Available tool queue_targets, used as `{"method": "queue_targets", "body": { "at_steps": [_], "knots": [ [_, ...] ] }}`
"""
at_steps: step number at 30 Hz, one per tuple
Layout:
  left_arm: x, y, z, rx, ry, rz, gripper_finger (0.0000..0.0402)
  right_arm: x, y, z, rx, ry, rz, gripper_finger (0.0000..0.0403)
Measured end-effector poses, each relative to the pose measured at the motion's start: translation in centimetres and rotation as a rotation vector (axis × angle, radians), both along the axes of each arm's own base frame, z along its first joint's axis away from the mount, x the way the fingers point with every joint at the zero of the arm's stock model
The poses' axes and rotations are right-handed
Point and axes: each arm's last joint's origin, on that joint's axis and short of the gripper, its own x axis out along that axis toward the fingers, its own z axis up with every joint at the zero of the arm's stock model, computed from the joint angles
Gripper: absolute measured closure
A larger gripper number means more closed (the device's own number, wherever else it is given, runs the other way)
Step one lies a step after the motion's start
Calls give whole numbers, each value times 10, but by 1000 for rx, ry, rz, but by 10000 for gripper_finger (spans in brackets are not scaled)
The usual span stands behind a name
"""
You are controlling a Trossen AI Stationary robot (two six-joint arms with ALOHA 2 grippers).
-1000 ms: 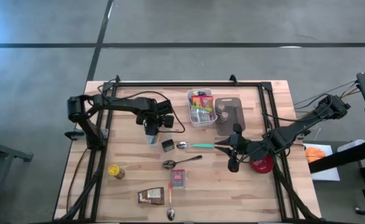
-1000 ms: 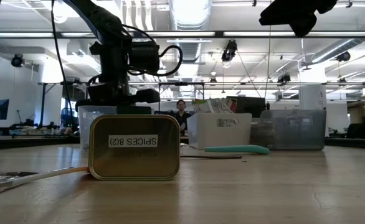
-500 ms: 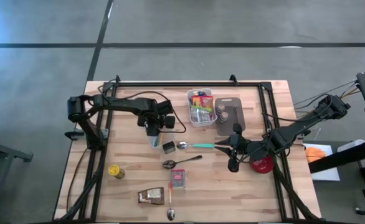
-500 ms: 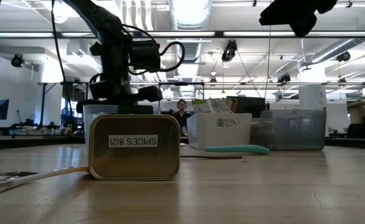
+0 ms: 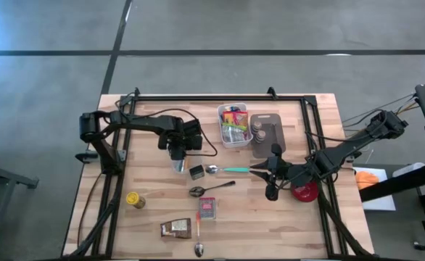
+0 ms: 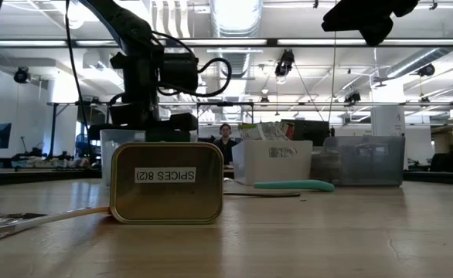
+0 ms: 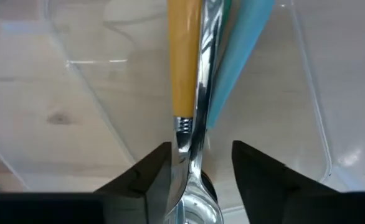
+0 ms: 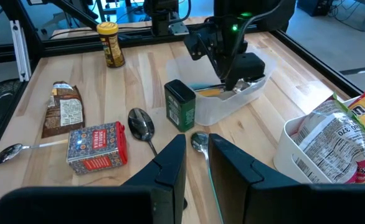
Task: Pick & Place Food Item
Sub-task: Adjust the transparent bin on the table
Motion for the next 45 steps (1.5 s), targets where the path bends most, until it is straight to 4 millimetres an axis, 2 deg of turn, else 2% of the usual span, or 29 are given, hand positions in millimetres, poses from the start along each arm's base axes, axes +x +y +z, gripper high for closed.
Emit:
{"method": "queue_targets", "body": {
  "at_steps": [6, 12, 22, 33, 38, 45],
  "knots": [
    [-2, -1, 7, -5, -25, 79, 208, 0, 0, 0, 0, 0, 0, 335],
    [-6, -9, 33, -18, -122, 152, 207, 0, 0, 0, 0, 0, 0, 335],
    [-13, -41, 73, -214, -295, 446, 207, 0, 0, 0, 0, 0, 0, 335],
    [-3, -75, 80, -501, -333, 1071, 207, 0, 0, 0, 0, 0, 0, 335],
    [-1, -86, 79, -613, -270, 1221, 207, 0, 0, 0, 0, 0, 0, 335],
    [0, -91, 80, -685, -228, 1294, 206, 0, 0, 0, 0, 0, 0, 335]
  ]
}}
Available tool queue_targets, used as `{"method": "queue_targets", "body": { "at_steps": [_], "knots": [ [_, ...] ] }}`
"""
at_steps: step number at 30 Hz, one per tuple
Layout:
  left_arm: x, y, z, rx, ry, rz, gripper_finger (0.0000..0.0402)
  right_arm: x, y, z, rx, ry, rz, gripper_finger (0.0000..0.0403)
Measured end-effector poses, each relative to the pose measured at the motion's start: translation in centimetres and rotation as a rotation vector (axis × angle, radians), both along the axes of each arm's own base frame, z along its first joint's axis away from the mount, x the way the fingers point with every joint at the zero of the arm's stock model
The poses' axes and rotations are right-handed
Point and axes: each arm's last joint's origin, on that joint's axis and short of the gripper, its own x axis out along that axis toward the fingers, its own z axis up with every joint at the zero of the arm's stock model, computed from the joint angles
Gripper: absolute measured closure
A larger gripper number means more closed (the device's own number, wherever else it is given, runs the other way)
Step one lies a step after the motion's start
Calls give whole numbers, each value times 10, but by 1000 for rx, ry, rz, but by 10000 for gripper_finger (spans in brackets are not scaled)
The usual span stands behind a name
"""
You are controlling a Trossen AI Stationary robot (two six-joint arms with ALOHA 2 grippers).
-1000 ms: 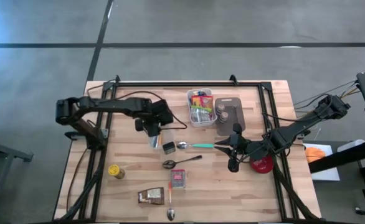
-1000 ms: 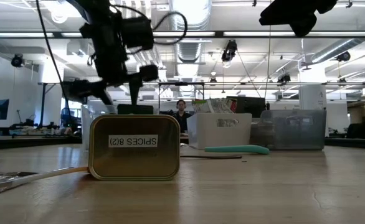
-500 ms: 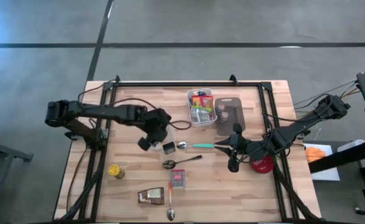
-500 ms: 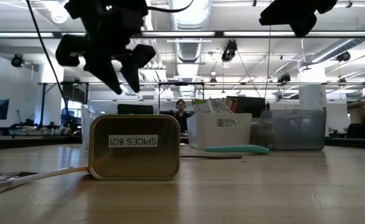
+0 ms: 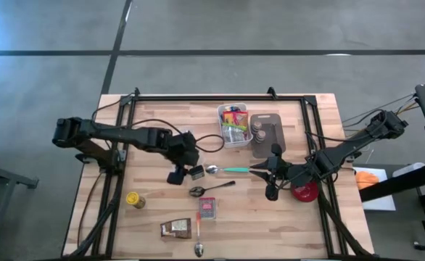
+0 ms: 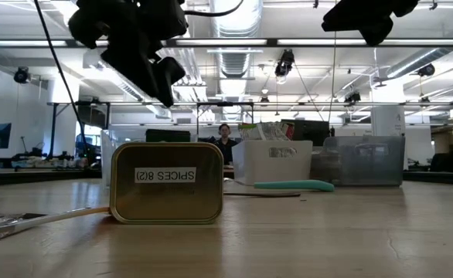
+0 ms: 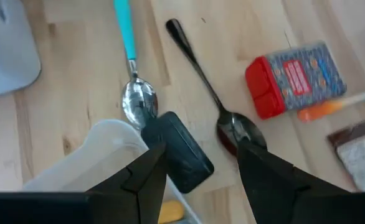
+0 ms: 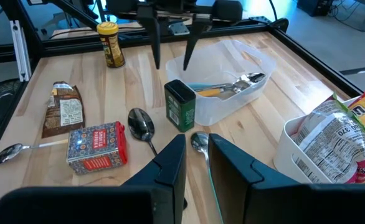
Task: Pick & Place Food Item
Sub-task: Adjust the transparent bin on the table
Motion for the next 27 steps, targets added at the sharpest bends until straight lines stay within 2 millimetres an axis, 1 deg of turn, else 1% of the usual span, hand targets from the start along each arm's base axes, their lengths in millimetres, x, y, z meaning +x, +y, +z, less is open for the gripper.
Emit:
{"method": "queue_targets", "body": {
  "at_steps": [3, 6, 8, 12, 15, 17, 20, 24, 27],
  "knots": [
    [1, 0, 0, -31, 3, 53, 206, 0, 0, 0, 0, 0, 0, 335],
    [5, 0, 3, -35, -50, 58, 206, 0, 0, 0, 0, 0, 0, 335],
    [6, -1, 3, -64, -48, 99, 206, 0, 0, 0, 0, 0, 0, 335],
    [8, -2, 5, -187, -24, 277, 206, 0, 0, 0, 0, 0, 0, 335],
    [7, -4, 4, -332, 38, 492, 206, 0, 0, 0, 0, 0, 0, 335],
    [8, -4, 4, -363, 41, 576, 206, 0, 0, 0, 0, 0, 0, 335],
    [9, -3, 4, -337, 12, 603, 206, 0, 0, 0, 0, 0, 0, 335],
    [9, -3, -1, -331, 4, 615, 206, 0, 0, 0, 0, 0, 0, 335],
    [9, -7, -4, -312, -5, 574, 206, 0, 0, 0, 0, 0, 0, 335]
  ]
}}
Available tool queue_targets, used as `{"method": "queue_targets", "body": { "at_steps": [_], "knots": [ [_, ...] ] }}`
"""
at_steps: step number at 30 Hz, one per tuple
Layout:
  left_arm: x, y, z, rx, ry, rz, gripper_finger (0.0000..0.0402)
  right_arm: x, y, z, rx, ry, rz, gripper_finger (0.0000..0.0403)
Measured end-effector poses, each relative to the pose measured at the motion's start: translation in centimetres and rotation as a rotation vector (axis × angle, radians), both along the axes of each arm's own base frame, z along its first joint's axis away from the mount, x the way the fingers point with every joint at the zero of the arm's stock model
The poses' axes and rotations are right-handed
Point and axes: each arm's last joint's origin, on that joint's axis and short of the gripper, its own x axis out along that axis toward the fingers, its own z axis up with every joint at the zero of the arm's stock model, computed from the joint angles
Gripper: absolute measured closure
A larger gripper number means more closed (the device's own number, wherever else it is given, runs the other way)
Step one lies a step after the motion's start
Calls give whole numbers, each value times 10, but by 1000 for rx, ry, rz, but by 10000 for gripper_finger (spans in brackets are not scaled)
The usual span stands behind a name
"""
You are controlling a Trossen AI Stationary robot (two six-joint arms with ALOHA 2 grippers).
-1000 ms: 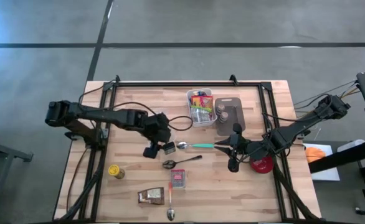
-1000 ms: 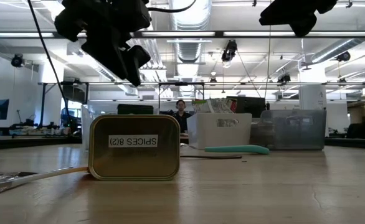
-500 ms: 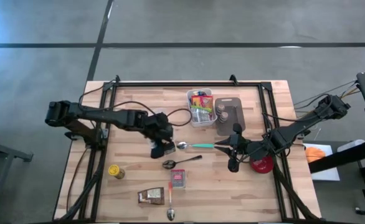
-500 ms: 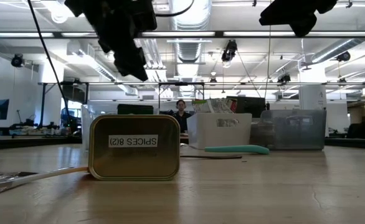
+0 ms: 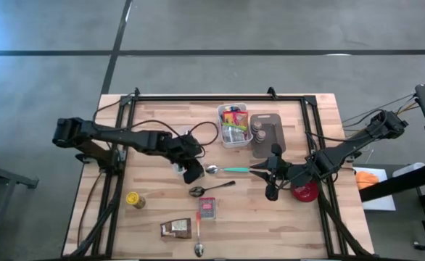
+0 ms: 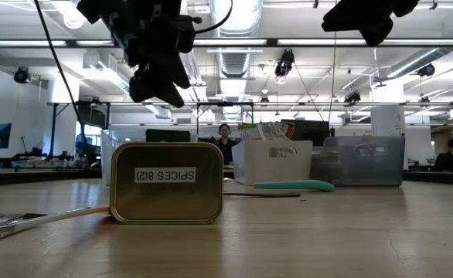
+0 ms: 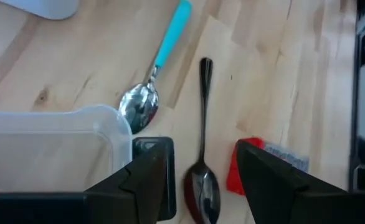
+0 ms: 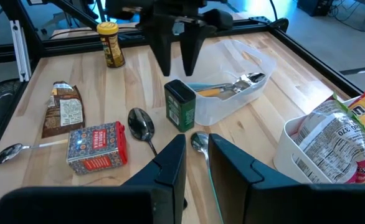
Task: Pick & Place Food Item
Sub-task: Adjust the transparent bin on the table
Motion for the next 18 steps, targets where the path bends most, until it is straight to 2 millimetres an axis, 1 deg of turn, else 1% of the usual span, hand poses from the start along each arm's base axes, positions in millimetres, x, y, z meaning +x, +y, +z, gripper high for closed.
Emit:
{"method": "queue_targets", "body": {
  "at_steps": [5, 11, 14, 18],
  "knots": [
    [1, -13, -2, 64, -20, -112, 206, 0, 0, 0, 0, 0, 0, 335],
    [0, -24, -5, 115, 0, -138, 206, 0, 0, 0, 0, 0, 0, 335],
    [1, -32, -9, 139, 12, -173, 206, 0, 0, 0, 0, 0, 0, 335],
    [2, -47, -23, 152, 68, -229, 206, 0, 0, 0, 0, 0, 0, 335]
  ]
}}
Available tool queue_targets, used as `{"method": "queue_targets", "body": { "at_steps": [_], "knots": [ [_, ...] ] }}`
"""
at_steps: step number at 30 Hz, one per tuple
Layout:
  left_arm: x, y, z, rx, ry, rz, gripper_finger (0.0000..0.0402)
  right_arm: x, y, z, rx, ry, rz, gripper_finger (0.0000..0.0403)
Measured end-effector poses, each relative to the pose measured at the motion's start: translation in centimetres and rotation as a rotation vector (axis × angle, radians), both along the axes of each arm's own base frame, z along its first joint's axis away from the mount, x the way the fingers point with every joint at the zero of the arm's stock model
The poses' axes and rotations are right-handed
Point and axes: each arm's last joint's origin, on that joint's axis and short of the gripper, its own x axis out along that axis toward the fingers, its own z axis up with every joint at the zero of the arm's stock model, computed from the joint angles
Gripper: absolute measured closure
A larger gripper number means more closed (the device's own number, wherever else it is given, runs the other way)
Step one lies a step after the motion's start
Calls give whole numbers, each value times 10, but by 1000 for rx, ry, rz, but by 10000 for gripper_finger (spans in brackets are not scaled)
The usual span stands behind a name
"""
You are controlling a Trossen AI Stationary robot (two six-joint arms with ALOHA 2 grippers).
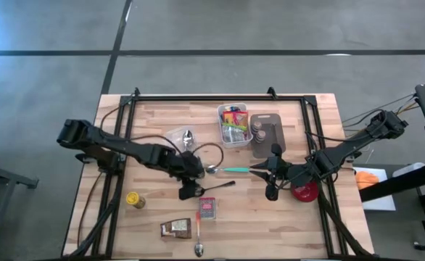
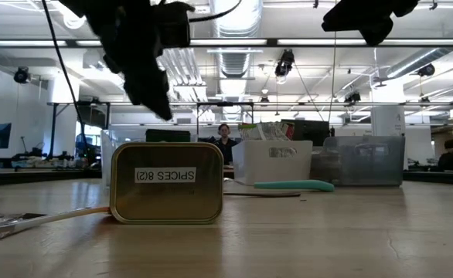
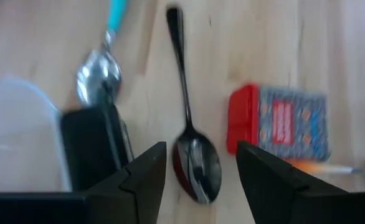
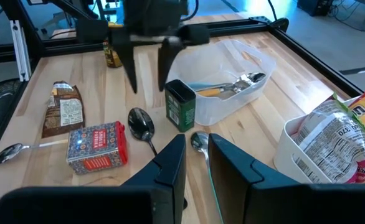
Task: Pick & Place Food Item
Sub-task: Adjust the transparent bin on the table
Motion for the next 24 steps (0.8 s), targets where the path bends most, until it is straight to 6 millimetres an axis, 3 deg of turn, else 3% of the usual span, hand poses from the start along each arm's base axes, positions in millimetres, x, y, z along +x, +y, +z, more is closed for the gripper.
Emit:
{"method": "queue_targets", "body": {
  "at_steps": [4, 11, 15, 24],
  "knots": [
    [-4, -11, -12, 17, 84, -37, 206, 0, 0, 0, 0, 0, -1, 335],
    [-14, -17, -13, 41, 179, -30, 206, 0, 0, 0, 0, 0, 0, 335],
    [-23, -13, -16, 97, 277, -9, 206, 0, 0, 0, 0, 0, 0, 335],
    [-26, 3, -23, 205, 299, 70, 207, 0, 0, 0, 0, 0, 0, 335]
  ]
}}
